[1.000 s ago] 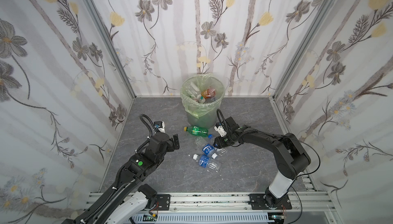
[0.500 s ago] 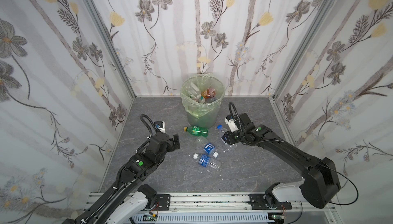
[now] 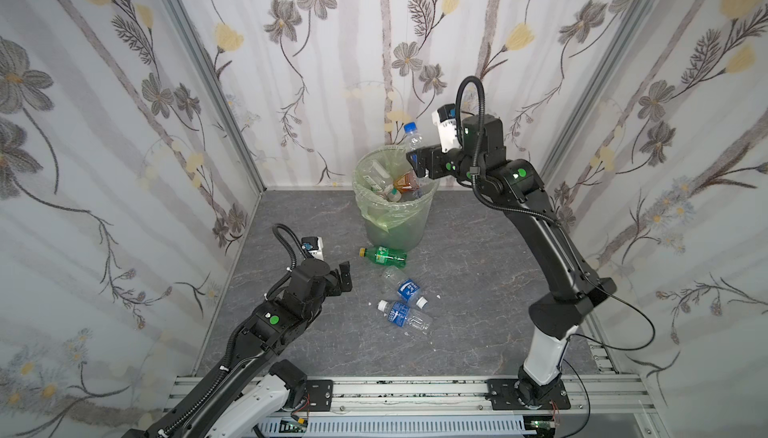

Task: Throw the plastic bottles in the bin
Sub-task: 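Release the blue-cap bottle into the basket while the left gripper reaches toward the remaining bottles, then grasp the white-cap blue-label water bottle with the left gripper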

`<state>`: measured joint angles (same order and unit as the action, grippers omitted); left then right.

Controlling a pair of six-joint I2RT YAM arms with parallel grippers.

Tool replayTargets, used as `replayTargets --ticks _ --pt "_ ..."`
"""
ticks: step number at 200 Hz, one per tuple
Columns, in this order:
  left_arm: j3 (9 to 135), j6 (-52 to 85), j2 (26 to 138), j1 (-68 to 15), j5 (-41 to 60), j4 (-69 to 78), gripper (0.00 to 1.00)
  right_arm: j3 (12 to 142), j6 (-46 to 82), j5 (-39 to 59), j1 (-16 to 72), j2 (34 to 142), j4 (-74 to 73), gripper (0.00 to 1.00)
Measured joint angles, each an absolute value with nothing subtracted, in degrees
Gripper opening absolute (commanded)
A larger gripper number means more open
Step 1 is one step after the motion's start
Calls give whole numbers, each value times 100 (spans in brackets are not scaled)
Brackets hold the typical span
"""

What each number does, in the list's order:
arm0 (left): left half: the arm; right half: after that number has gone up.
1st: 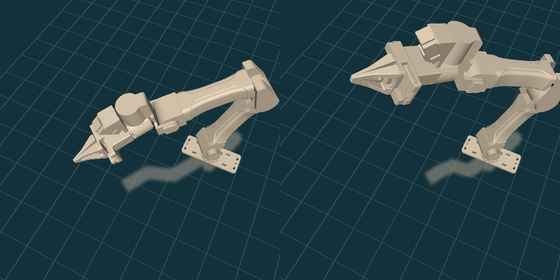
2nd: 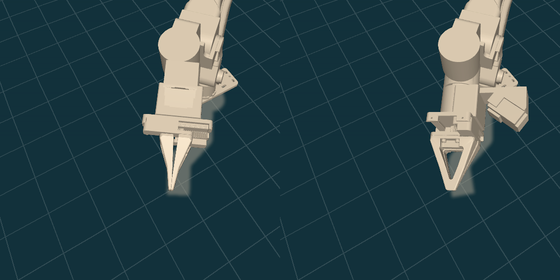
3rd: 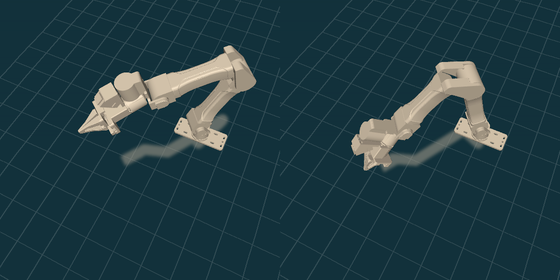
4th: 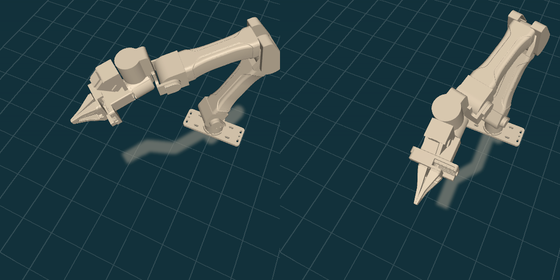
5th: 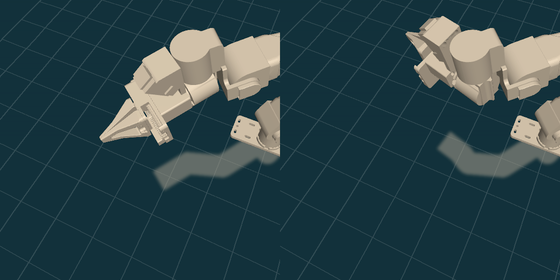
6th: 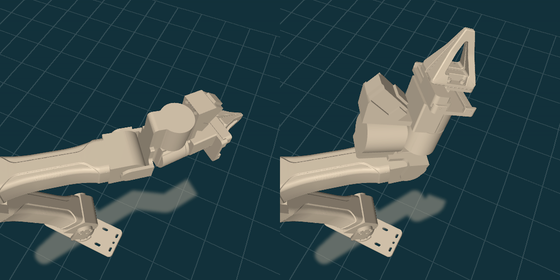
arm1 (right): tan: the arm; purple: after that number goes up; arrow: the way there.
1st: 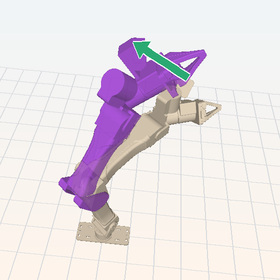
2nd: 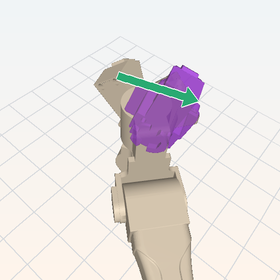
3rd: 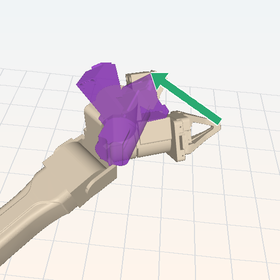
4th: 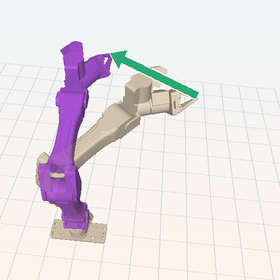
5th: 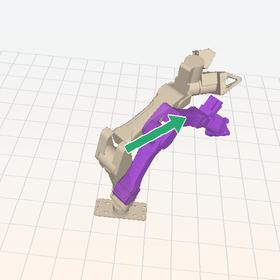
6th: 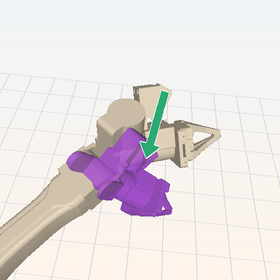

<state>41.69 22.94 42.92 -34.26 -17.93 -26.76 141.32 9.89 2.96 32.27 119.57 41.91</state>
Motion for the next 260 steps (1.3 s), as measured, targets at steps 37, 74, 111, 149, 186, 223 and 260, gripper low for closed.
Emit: replayTargets --ticks 37,74,111,149,186,223,260 --pt "4169 2403 4204 -3422 -1627 -2670 100 13852 1092 255 3229 11727 4318 94" --pt "4171 2399 4327 -3422 -1522 -2644 100 11850 1004 198 3240 10554 4106 94" --pt "4189 2233 4499 -3417 -1155 -2641 100 10066 932 200 3245 9476 3527 94" --pt "4307 1728 4772 -3420 -379 -2641 100 8663 895 244 3203 8617 3048 95" --pt "4724 869 5234 -3511 554 -2641 100 7542 1096 296 2908 8003 2547 95" --pt "5094 -93 5749 -3673 1083 -2641 100 6692 1297 484 2639 7367 2049 96" --pt "5282 -952 6160 -4080 1223 -2648 100 6187 1341 611 2445 6914 1664 97"
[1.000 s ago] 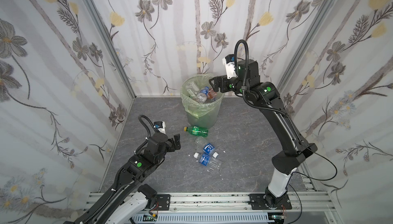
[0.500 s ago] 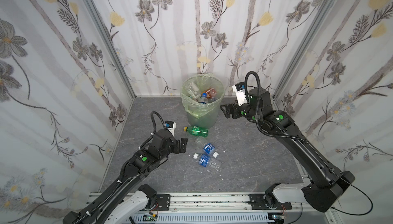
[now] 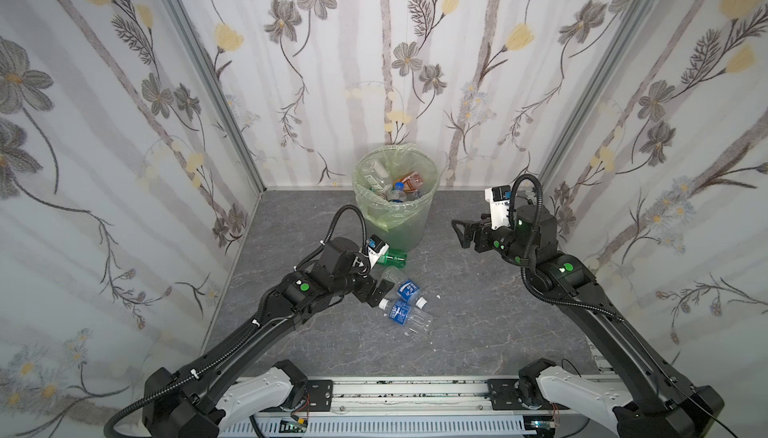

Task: Throw the plastic bottles in the bin
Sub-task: 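Grasp the white-cap blue-label water bottle with the left gripper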

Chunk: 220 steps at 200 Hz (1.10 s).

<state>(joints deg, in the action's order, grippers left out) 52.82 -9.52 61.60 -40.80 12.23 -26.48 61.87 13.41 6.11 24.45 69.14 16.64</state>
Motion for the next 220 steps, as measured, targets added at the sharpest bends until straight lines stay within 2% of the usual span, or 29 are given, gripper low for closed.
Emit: replayTargets --ticks 98,152,220 --pt "5387 -2366 7297 -5402 963 -2899 96 5533 1393 781 2318 6659 1216 98" --pt "5500 -2530 8136 -5734 832 -2910 87 5304 1406 939 2287 6573 1129 98" --pt "5872 -2508 9349 -5959 473 -2871 81 5030 1385 1022 2150 6285 1004 98"
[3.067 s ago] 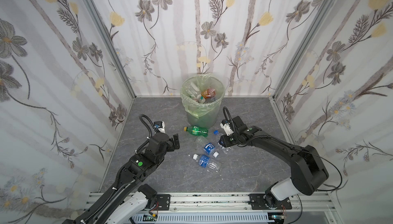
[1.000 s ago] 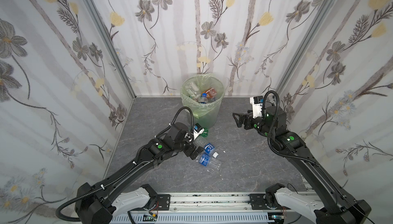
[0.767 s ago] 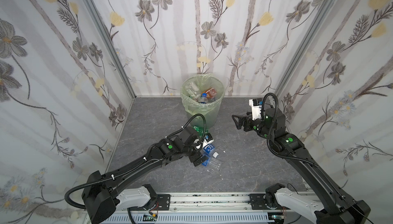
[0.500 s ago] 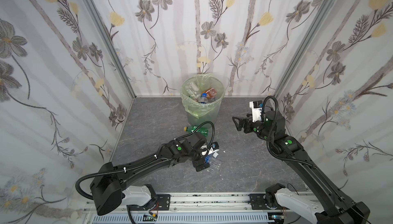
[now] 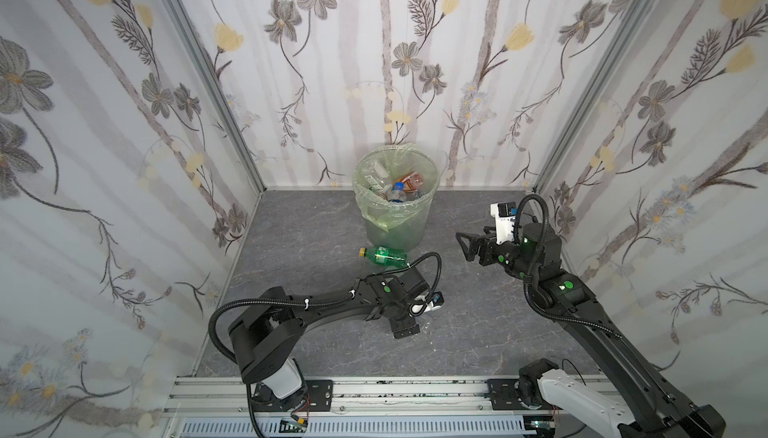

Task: Throw the plastic bottles in the bin
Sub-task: 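Grasp the white-cap blue-label water bottle with the left gripper, then lift the white-cap bottle with the left gripper toward the wastebasket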

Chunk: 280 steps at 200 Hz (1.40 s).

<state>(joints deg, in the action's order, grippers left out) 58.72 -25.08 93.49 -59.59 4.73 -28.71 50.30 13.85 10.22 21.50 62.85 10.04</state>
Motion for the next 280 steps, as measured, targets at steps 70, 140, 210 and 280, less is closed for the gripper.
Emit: replayTargets --ticks 70,140,210,280 --pt "5806 -2423 9625 -6007 626 -2812 58 4884 1380 1162 2016 6219 1009 98" --pt "5592 -2029 9170 -6042 598 -2773 54 4884 1378 1188 1966 6235 1009 98" --pt "5299 -1033 7813 -5819 276 -2447 54 4886 1380 1203 1927 6449 1007 97" --pt "5457 23 6224 -4890 -296 -2397 53 4939 1380 1214 1927 6495 1009 97"
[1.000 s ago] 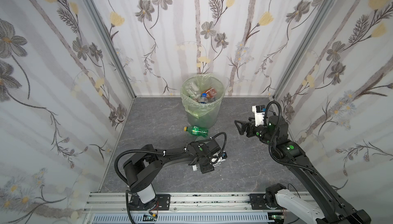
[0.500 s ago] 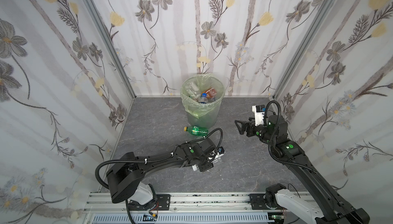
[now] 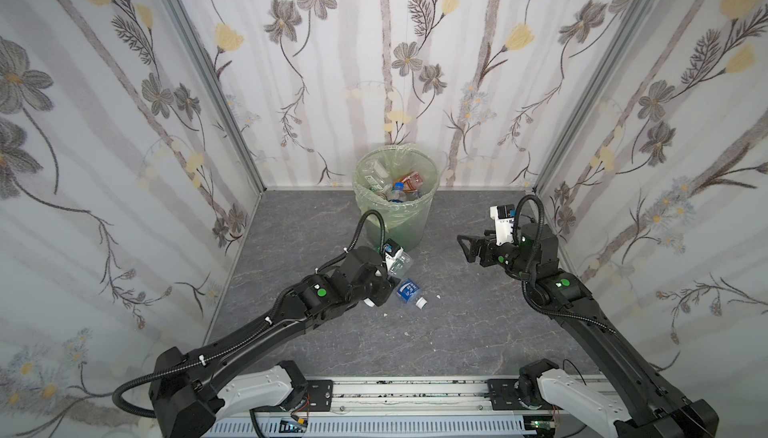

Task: Throw the plastic bottles in the bin
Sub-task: 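Drop the bottle into the basket while the right gripper reaches toward the last blue-label bottle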

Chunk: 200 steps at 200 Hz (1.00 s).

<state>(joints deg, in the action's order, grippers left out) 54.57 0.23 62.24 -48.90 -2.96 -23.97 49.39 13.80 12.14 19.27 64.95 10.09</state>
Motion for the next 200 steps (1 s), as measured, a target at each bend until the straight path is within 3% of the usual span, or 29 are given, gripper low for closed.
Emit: replayTargets --ticks 38,46,58,61,88,102,140,200 --pt "6820 200 6539 -4379 -270 -2582 54 5041 1380 1225 1927 6525 1009 97" --pt "7513 248 6917 -4185 -246 -2602 63 5043 1380 1227 1927 6519 1011 97" --pt "8744 364 7607 -3894 -259 -2598 96 5046 1380 1229 1927 6506 1011 97" --pt "9131 419 7822 -3811 -259 -2593 99 5046 1380 1229 1927 6501 1011 97" --pt "11926 757 9487 -3343 -362 -2349 100 5041 1391 1319 1927 6414 1011 97" --pt "12560 805 9902 -3334 -242 -2344 100 4998 1413 1380 1940 6329 1011 97" --pt "11655 906 9531 -3336 -187 -2561 100 4779 1439 1466 1942 6106 1015 97" --pt "8917 790 7568 -3208 -788 -2650 100 4982 1024 1699 2241 6453 1122 96"
